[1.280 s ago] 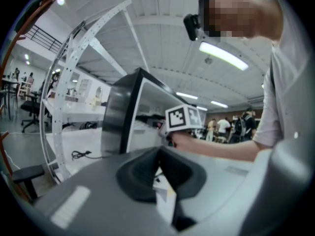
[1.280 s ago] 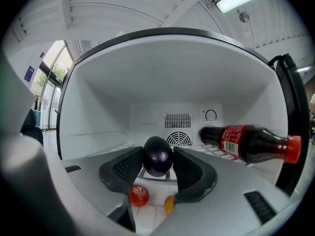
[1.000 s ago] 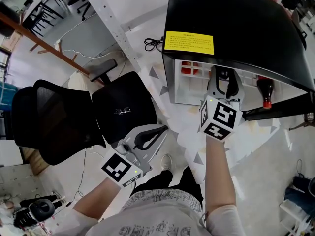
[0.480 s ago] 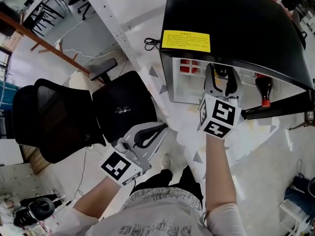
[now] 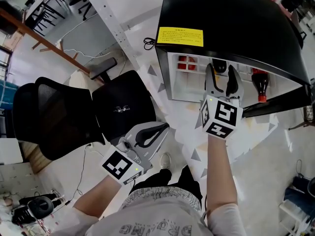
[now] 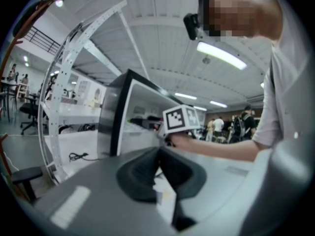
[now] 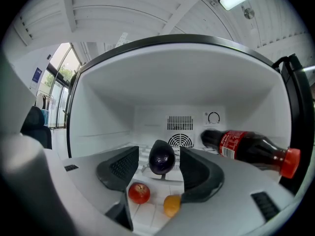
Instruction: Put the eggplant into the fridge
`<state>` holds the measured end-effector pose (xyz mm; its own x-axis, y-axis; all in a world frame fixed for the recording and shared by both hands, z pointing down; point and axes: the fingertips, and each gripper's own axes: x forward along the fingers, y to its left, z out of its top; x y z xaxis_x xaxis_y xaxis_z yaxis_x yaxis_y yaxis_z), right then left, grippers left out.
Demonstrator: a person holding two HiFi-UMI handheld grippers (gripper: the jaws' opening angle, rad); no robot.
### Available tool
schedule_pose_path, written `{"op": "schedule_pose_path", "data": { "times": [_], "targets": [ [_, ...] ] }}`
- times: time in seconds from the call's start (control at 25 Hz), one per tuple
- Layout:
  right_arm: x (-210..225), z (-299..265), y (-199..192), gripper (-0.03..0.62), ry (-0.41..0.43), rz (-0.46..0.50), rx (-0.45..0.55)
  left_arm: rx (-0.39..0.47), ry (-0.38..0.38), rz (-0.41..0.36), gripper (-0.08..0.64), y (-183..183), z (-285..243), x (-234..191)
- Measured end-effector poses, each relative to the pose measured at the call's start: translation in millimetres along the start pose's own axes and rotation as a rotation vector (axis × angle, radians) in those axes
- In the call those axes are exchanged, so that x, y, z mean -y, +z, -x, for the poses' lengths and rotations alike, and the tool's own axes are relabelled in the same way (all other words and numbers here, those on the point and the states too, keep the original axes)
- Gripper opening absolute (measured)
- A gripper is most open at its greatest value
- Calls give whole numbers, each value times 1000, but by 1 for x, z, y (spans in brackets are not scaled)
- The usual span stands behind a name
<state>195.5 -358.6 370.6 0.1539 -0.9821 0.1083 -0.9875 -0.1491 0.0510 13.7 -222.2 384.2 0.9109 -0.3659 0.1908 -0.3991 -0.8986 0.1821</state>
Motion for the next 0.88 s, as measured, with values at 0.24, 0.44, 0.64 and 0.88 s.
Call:
{"op": "schedule_pose_path", "data": {
  "times": [0.24,0.44,0.64,0.88],
  "targets": [
    [3,17,5,235,25,8,9,11,3,-9,11,2,0,10],
    [-3,34,4,235,84,11,-13,19,9,-15,11,5,-1,19],
    [-9,52,-2,211,140,7,-24,27,16,-21,11,5,-2,27],
    [-10,76,-9,144,186,-3,-37,27,25,-20,11,4,-2,39]
  ]
}}
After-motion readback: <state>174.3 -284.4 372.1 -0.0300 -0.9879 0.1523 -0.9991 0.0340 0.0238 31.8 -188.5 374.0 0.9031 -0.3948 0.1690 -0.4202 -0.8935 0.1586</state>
